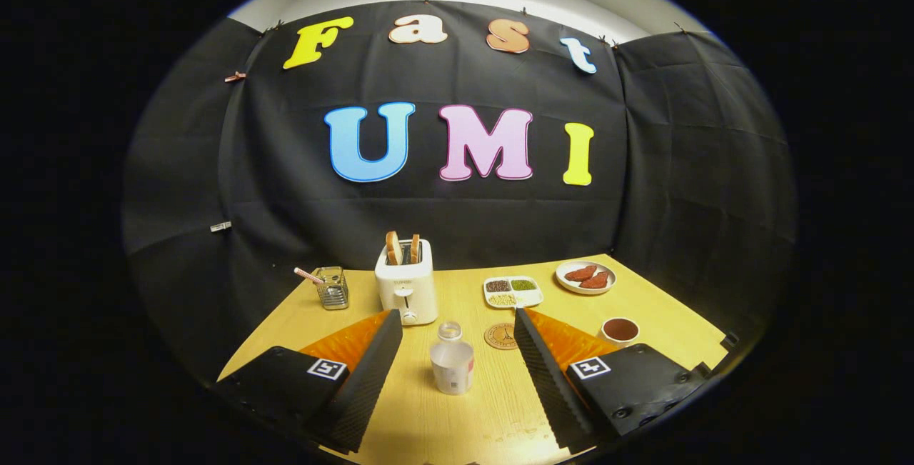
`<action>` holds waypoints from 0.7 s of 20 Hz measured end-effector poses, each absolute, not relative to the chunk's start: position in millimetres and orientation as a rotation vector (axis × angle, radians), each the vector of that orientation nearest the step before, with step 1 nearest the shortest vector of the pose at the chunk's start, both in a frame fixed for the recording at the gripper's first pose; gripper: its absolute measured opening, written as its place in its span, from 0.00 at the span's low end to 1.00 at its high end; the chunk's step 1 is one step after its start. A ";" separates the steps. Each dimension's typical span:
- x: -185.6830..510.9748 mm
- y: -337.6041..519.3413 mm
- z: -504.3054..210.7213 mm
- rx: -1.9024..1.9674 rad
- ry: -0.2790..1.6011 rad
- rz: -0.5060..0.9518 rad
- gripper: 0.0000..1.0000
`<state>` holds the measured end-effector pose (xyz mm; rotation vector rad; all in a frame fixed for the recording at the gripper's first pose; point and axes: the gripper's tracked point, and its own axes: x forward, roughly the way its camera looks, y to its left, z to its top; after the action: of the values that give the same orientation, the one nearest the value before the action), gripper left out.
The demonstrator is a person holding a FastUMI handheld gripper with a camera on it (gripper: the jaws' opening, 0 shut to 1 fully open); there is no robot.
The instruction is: Take the bottle from table, then pour the juice into the cup, finally place the bottle on the coaster
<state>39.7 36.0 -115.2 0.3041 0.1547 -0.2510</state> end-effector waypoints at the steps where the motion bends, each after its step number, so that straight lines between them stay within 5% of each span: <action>1: 41.1 38.0 -121.1 0.298 0.157 -0.251 0.97; 14: 94.1 53.8 -208.2 0.370 0.209 -0.274 0.98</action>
<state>94.1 53.8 -208.2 0.3696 0.2088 -0.2741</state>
